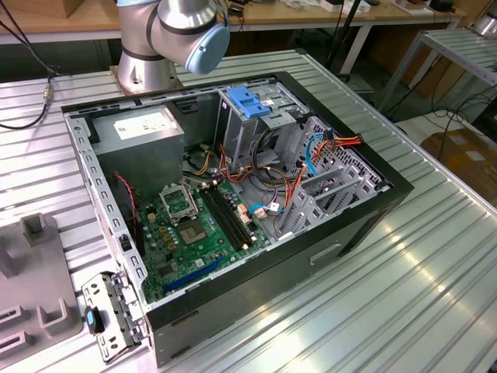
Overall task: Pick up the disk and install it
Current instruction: 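Pick up the disk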
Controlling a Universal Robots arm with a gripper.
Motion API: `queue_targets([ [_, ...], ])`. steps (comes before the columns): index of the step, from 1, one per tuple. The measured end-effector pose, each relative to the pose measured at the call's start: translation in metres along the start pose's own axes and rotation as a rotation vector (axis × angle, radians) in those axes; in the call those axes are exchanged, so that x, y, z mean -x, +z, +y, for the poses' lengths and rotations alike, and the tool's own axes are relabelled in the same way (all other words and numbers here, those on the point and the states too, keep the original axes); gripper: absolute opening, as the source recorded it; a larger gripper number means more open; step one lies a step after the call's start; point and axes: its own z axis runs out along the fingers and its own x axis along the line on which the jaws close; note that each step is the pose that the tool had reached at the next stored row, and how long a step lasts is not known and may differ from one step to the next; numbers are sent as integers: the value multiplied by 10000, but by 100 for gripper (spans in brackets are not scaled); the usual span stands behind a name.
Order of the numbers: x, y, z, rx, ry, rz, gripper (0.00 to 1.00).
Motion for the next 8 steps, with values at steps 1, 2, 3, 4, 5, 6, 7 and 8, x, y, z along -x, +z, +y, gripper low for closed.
queue_targets([
  [1,0,0,0,0,0,0,37],
  [2,0,2,0,-2,0,-1,37],
  [3,0,2,0,-2,0,-1,37],
  [4,0,2,0,-2,0,-1,37],
  [5,0,2,0,-1,0,-1,37],
  [6,0,2,0,-2,0,-1,37],
  [7,0,2,0,-1,0,-1,37],
  [8,0,3,0,-2,0,-1,37],
])
